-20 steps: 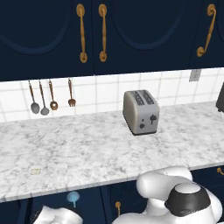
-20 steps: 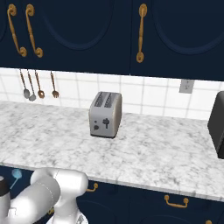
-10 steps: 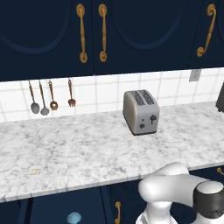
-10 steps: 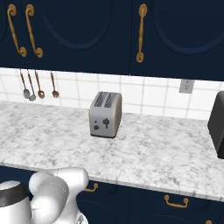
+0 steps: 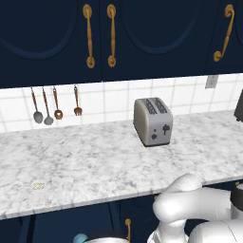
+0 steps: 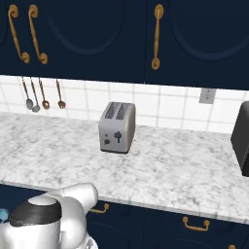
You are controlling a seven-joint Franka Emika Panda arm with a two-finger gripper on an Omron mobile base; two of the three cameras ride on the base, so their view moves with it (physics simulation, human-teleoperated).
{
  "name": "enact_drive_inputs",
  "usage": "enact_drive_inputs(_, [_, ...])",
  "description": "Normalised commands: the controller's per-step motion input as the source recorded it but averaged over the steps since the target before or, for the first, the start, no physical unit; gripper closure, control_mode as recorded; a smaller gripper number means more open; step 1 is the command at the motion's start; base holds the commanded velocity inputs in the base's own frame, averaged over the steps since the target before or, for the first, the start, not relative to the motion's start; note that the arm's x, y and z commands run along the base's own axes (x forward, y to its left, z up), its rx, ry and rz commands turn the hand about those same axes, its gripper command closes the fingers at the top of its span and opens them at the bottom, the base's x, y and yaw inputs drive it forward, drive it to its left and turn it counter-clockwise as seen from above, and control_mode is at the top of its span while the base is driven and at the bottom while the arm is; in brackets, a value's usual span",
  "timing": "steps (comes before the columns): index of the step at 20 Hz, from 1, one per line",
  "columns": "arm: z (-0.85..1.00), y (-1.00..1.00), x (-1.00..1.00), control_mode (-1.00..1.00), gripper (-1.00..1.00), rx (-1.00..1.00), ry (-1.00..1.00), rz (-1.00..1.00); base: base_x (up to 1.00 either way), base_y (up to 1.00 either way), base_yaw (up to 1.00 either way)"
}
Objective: Pick the ladle from the drawer and place it on the counter.
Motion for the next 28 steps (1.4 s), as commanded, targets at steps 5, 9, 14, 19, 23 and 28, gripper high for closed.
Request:
enact_drive_inputs(5, [0.04, 0.01, 0.98, -1.0, -1.0, 0.03, 0.03, 0.56, 0.0, 0.0, 0.0])
enact_drive_inputs(9, [-0.43, 0.02, 0.78, -1.0, -1.0, 0.13, 0.17, 0.58, 0.0, 0.0, 0.0])
enact_drive_inputs(14, [-0.56, 0.19, 0.3, -1.0, -1.0, 0.27, 0.37, 0.31, 0.0, 0.0, 0.0])
enact_drive_inputs(19, [-0.45, 0.38, 0.02, -1.0, -1.0, 0.16, 0.38, 0.18, 0.0, 0.0, 0.0])
enact_drive_inputs(23, [-0.43, 0.25, -0.02, -1.0, -1.0, 0.15, 0.07, 0.0, 0.0, 0.0, 0.0])
enact_drive_inputs(28, [-0.22, 0.51, 0.0, -1.0, -1.0, 0.08, 0.02, 0.0, 0.0, 0.0, 0.0])
